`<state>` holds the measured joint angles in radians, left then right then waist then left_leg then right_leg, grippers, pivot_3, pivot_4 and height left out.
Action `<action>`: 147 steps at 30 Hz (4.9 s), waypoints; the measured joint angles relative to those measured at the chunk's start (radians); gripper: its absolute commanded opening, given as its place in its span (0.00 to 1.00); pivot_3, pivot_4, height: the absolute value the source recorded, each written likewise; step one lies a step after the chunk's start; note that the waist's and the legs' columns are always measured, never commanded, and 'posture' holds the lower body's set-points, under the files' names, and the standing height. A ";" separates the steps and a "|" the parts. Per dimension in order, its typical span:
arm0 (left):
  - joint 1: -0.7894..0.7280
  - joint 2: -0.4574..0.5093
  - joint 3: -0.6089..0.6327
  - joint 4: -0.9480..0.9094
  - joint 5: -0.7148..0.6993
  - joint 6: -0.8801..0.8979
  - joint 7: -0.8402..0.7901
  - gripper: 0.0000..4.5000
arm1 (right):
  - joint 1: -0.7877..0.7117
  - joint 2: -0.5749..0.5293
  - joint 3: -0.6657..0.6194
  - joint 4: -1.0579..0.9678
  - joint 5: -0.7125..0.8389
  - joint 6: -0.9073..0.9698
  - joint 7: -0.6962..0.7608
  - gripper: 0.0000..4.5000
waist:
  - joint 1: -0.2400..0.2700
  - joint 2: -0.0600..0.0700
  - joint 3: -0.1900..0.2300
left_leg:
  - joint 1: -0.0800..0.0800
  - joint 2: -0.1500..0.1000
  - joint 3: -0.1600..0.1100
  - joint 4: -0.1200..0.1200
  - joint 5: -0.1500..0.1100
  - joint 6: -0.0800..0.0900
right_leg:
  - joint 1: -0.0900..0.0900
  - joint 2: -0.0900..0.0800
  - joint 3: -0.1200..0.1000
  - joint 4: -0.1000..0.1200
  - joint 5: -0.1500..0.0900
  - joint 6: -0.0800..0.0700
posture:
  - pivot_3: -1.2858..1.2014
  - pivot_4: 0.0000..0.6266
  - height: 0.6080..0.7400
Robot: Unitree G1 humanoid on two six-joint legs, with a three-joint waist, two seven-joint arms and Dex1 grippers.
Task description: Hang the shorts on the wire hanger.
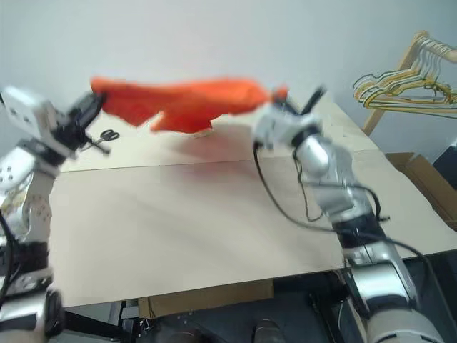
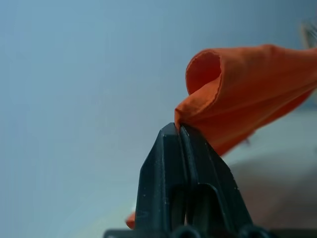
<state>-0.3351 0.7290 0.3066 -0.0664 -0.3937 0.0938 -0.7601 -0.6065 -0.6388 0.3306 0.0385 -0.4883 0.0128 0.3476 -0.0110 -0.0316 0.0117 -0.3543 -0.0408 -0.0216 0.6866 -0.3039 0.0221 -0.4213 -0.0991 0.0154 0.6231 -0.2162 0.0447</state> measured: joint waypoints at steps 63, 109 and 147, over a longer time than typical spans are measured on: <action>0.330 0.124 -0.117 -0.368 -0.238 0.240 -0.438 1.00 | 0.033 0.169 -0.465 0.219 0.473 1.003 0.103 0.99 | 0.070 0.009 0.013 | 0.009 0.006 0.001 -0.001 -0.005 0.006 | 0.001 0.006 0.002 0.005 -0.002 -0.008 | 0.58 0.00 1.00; 0.020 -0.242 -0.178 -0.171 -0.229 0.469 0.002 1.00 | 0.122 0.156 -0.428 0.001 0.598 1.033 0.033 0.01 | 0.059 0.007 0.008 | 0.016 0.007 -0.002 -0.001 -0.005 0.007 | 0.012 0.005 0.000 0.002 -0.001 -0.006 | 0.54 0.00 1.00; -0.253 -0.617 0.064 0.004 -0.934 0.737 0.488 0.17 | 0.438 0.208 -0.209 -0.401 0.433 0.041 0.124 0.00 | -0.002 0.006 0.008 | 0.018 0.004 -0.001 -0.001 -0.004 0.004 | 0.014 0.004 0.003 0.000 -0.001 -0.004 | 0.50 0.00 1.00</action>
<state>-0.5884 0.1123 0.3710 -0.0620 -1.3279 0.8312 -0.2717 -0.1688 -0.4305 0.1217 -0.3624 -0.0556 0.0542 0.4716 -0.0133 -0.0251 0.0199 -0.3365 -0.0371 -0.0222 0.6855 -0.3083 0.0259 -0.4070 -0.0949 0.0186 0.6228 -0.2169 0.0403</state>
